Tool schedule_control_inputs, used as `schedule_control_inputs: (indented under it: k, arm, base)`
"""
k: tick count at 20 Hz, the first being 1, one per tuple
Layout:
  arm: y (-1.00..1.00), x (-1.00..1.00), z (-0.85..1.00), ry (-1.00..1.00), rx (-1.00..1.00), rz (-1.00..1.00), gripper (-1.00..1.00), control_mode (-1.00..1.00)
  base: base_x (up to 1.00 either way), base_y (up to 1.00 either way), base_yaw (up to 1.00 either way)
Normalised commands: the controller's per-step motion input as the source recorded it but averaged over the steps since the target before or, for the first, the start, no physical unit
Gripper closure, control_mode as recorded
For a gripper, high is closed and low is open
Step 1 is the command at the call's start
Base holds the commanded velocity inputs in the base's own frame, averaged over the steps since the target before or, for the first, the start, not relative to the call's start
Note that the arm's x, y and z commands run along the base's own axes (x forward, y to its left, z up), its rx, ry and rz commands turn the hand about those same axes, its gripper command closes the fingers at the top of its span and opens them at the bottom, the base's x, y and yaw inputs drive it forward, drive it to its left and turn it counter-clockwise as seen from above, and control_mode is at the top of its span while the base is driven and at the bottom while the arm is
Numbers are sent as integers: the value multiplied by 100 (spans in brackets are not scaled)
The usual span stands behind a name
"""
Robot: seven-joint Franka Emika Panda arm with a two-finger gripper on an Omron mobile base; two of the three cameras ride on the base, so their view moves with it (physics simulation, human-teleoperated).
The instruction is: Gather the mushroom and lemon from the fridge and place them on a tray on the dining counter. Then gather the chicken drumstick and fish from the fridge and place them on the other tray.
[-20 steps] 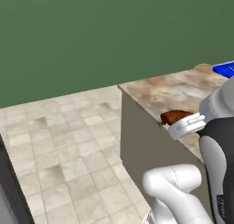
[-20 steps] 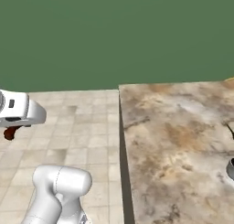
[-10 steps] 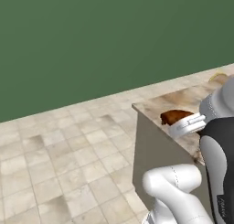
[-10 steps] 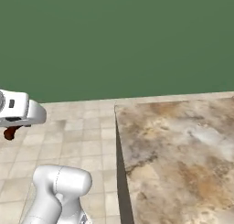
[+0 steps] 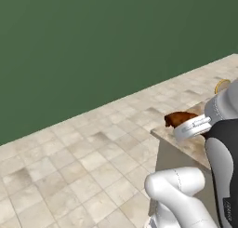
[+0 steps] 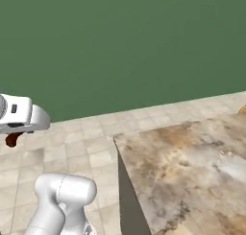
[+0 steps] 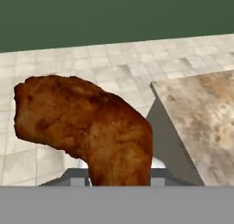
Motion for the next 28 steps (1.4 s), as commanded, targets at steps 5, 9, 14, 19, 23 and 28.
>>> schedule_control_inputs:
  k: [5,9,14,19,23,28]
  arm:
    - [0,0,0,0,0,0,100,100]
    - [0,0,0,0,0,0,100,100]
    - [0,0,0,0,0,0,100,100]
    - [0,0,0,0,0,0,100,100]
    - [0,0,0,0,0,0,100,100]
    - [0,0,0,0,0,0,100,100]
  base:
    - [100,73,-40]
    - [95,70,-42]
    - [78,63,-48]
    - [70,60,-50]
    - [71,59,-51]
    - [75,59,-50]
